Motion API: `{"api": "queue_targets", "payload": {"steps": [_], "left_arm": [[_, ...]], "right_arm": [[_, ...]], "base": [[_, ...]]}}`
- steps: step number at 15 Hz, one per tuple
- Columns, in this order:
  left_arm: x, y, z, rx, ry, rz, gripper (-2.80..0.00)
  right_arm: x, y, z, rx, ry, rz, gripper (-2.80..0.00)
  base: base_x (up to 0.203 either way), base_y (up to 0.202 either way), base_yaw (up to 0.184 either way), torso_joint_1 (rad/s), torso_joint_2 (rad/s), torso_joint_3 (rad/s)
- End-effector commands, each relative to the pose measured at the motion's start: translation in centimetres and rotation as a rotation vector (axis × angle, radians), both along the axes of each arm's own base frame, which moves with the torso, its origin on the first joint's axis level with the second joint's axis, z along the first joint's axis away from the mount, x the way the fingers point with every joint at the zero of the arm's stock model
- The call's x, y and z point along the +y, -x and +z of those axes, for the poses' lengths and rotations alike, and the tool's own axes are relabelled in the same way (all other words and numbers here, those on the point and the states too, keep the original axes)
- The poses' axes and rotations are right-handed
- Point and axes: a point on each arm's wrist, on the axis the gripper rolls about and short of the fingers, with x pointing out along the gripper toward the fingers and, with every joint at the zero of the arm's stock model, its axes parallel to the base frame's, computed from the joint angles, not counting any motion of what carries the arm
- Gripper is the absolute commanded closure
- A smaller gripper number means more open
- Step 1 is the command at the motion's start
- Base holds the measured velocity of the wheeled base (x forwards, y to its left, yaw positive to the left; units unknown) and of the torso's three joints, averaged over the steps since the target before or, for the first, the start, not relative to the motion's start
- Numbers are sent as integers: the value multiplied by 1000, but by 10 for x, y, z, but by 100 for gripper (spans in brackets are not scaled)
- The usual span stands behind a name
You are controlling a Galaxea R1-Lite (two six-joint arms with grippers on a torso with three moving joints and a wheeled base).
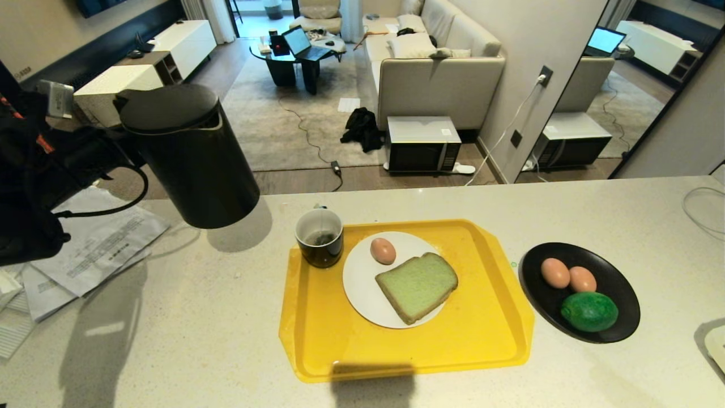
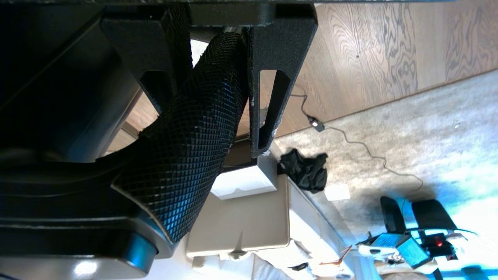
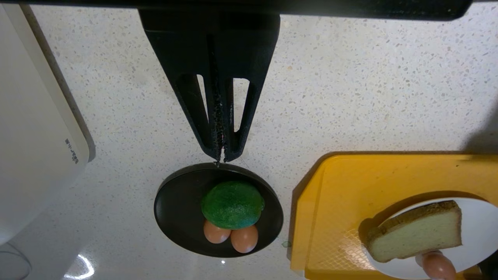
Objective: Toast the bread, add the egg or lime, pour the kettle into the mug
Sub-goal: Pour water into a cup
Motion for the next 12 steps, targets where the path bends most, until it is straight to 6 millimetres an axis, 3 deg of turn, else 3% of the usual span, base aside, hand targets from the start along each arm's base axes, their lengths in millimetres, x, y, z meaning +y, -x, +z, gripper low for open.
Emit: {"api": "queue_targets", "payload": {"steps": [1, 5, 12], "left_arm": [[-4, 11, 39, -59, -17, 3, 0], [-11, 21, 78, -1, 0, -3, 0], [-30, 34, 114, 82, 16, -12, 0]], "right_arm": [[0, 0, 0, 1, 0, 0, 0], [0, 0, 0, -1, 0, 0, 0], [0, 0, 0, -1, 0, 0, 0]], "base": [[0, 0, 0, 0, 0, 0], [0, 0, 0, 0, 0, 0], [0, 0, 0, 0, 0, 0]]}}
